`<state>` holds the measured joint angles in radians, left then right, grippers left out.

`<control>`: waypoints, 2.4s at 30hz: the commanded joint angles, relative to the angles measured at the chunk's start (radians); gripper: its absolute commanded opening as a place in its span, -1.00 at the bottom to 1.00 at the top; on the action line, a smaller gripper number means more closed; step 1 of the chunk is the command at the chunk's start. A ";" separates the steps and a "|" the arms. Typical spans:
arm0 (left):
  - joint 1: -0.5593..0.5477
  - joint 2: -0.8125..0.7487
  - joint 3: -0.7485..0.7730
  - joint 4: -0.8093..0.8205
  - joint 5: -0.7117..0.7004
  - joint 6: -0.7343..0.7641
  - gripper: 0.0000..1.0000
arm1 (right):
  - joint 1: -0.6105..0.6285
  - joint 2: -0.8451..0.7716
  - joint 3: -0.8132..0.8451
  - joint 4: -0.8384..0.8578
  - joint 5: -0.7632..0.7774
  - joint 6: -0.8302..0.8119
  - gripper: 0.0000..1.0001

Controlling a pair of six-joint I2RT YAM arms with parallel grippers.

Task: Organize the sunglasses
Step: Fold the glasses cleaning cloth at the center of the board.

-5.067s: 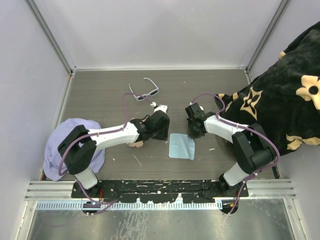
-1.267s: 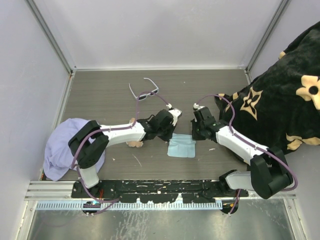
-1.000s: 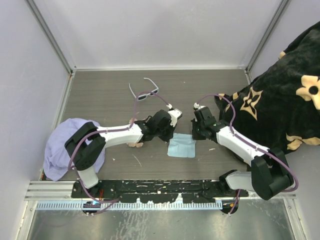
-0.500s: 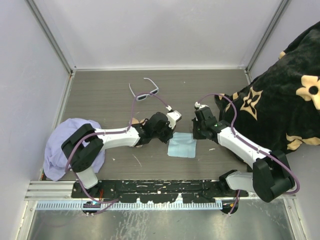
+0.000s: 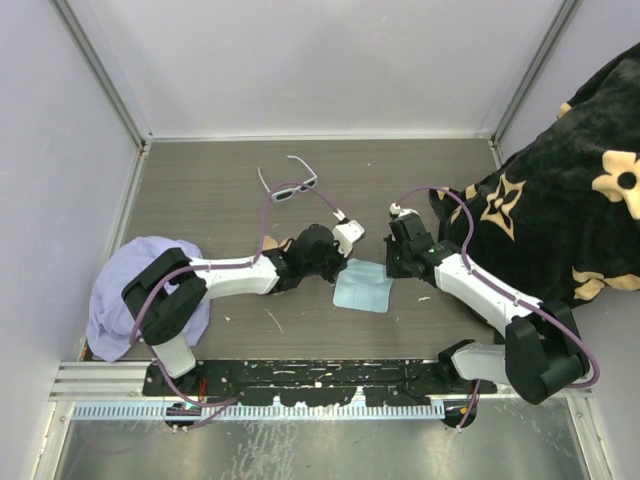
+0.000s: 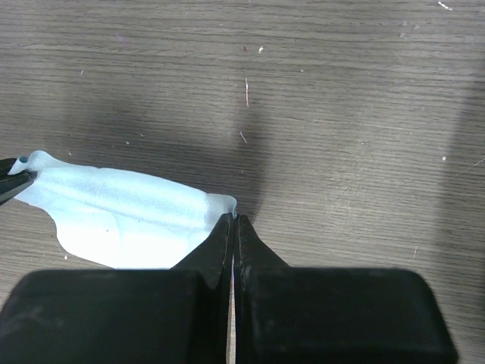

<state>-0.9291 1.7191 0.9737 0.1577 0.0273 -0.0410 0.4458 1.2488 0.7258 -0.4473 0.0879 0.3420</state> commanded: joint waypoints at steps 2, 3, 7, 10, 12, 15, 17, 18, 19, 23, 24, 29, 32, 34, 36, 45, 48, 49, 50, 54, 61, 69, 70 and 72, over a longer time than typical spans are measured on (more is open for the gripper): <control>0.004 -0.008 -0.039 0.160 0.006 0.062 -1.00 | 0.003 -0.001 0.034 0.038 0.003 -0.008 -0.99; 0.004 -0.009 -0.048 0.172 0.009 0.066 -0.99 | 0.003 -0.002 0.032 0.039 -0.001 -0.008 -0.99; 0.004 -0.019 -0.120 0.286 0.034 0.081 -0.97 | 0.002 -0.008 0.022 0.040 -0.016 -0.008 -0.99; 0.004 -0.033 -0.227 0.468 0.064 0.110 -0.92 | 0.002 -0.021 0.011 0.039 -0.031 -0.003 -0.99; 0.003 -0.034 -0.312 0.619 0.072 0.126 -0.89 | 0.003 -0.028 0.001 0.039 -0.048 -0.001 -0.99; 0.004 -0.021 -0.334 0.674 0.073 0.133 -0.86 | 0.003 -0.035 -0.012 0.041 -0.069 0.003 -0.98; 0.004 -0.014 -0.333 0.684 0.080 0.132 -0.86 | 0.002 -0.045 -0.020 0.041 -0.072 0.007 -0.97; 0.004 -0.011 -0.337 0.699 0.081 0.130 -0.85 | 0.002 -0.049 -0.023 0.041 -0.074 0.009 -0.97; 0.003 -0.010 -0.341 0.714 0.080 0.130 -0.83 | 0.002 -0.054 -0.024 0.040 -0.077 0.011 -0.97; 0.004 -0.017 -0.341 0.720 0.076 0.135 -0.82 | 0.003 -0.073 -0.034 0.032 -0.087 0.016 -0.95; 0.004 -0.020 -0.341 0.719 0.074 0.131 -0.82 | 0.002 -0.077 -0.039 0.033 -0.091 0.016 -0.94; 0.008 -0.048 -0.309 0.641 0.019 -0.001 -0.47 | 0.002 -0.108 -0.067 0.059 -0.137 0.001 -0.93; 0.022 -0.073 -0.244 0.463 -0.021 -0.131 -0.34 | 0.003 -0.119 -0.077 0.060 -0.137 0.012 -0.93; 0.033 -0.079 -0.174 0.311 -0.046 -0.197 -0.28 | 0.002 -0.112 -0.080 0.047 -0.107 0.044 -0.95; 0.043 -0.068 -0.088 0.142 -0.072 -0.231 -0.25 | 0.002 -0.083 -0.072 0.025 -0.074 0.073 -0.99; 0.053 0.131 0.287 -0.366 -0.004 -0.116 -0.25 | 0.003 -0.013 -0.056 0.022 -0.027 0.115 -0.99; 0.053 0.180 0.383 -0.489 0.003 -0.088 -0.26 | 0.003 -0.012 -0.058 0.024 -0.025 0.118 -0.99; 0.053 0.191 0.409 -0.519 0.006 -0.081 -0.26 | 0.002 -0.012 -0.059 0.024 -0.025 0.119 -0.99; 0.053 0.201 0.428 -0.543 0.013 -0.076 -0.25 | 0.003 -0.014 -0.062 0.026 -0.025 0.121 -0.99; 0.051 0.224 0.460 -0.589 0.022 -0.065 -0.20 | 0.003 -0.017 -0.071 0.031 -0.030 0.126 -0.99; 0.038 0.257 0.496 -0.620 0.031 -0.083 -0.15 | 0.003 -0.015 -0.082 0.040 -0.037 0.127 -0.99; 0.012 0.315 0.577 -0.632 0.025 -0.112 -0.14 | 0.003 -0.018 -0.088 0.044 -0.040 0.130 -0.99; 0.011 0.322 0.582 -0.634 0.025 -0.112 -0.14 | 0.002 -0.018 -0.087 0.044 -0.040 0.130 -0.99; 0.006 0.332 0.586 -0.636 0.024 -0.115 -0.14 | 0.003 -0.019 -0.089 0.045 -0.040 0.129 -0.99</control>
<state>-0.9127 2.0373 1.5192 -0.4652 0.0349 -0.1448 0.4477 1.2442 0.6376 -0.4339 0.0414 0.4595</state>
